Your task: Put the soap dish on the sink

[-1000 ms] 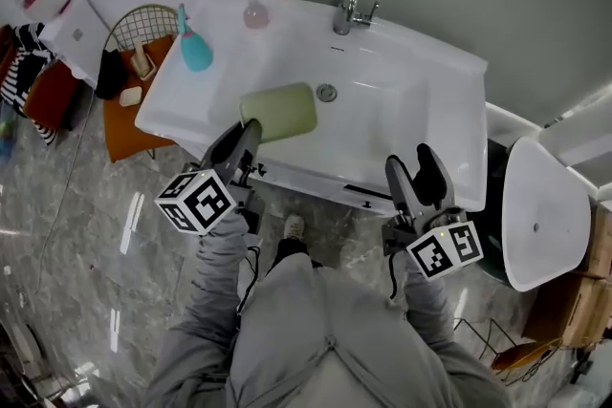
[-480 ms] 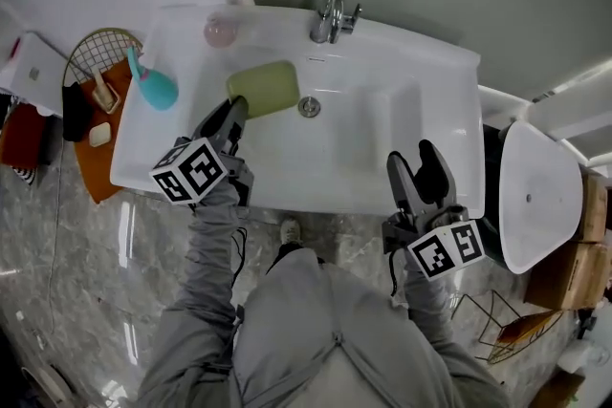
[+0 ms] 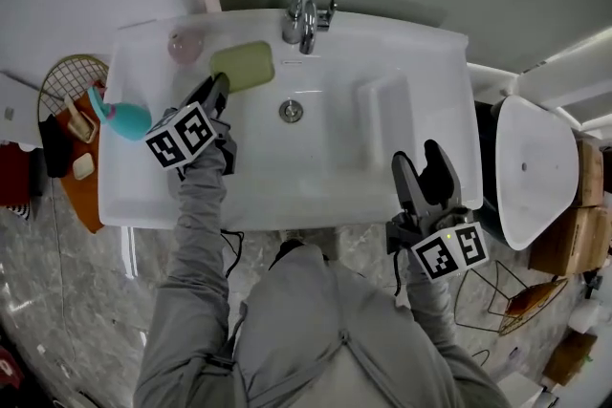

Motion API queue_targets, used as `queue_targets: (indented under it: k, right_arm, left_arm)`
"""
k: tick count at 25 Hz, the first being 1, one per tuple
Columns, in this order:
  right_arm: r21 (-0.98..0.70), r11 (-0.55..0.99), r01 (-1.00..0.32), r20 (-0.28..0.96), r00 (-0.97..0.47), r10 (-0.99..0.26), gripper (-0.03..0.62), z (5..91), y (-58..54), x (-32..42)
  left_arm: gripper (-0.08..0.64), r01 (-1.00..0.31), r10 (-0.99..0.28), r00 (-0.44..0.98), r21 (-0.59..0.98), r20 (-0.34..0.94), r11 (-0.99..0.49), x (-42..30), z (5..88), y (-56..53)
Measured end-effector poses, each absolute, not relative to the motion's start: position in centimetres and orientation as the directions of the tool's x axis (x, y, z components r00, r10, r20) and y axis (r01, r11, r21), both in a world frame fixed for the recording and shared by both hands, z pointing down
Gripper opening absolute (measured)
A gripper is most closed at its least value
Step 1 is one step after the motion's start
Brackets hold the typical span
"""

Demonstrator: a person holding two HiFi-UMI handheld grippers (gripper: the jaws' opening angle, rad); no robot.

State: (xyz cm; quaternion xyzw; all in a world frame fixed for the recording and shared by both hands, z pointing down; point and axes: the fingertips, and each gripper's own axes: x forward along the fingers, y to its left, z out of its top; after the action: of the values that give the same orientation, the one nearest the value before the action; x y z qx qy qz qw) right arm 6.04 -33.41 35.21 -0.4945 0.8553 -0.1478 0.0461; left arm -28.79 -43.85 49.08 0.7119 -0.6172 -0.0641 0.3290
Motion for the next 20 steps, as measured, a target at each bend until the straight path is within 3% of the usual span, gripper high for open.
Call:
queue_targets:
  k: [20]
  right_arm:
    - [-0.295, 0.351, -0.888, 0.109, -0.397, -0.911, 0.304, 36.5, -34.5, 9.2]
  left_arm:
    - [0.132, -0.895, -0.853, 0.195, 0.443, 0.485, 0.048, -30.7, 54.2, -52.3]
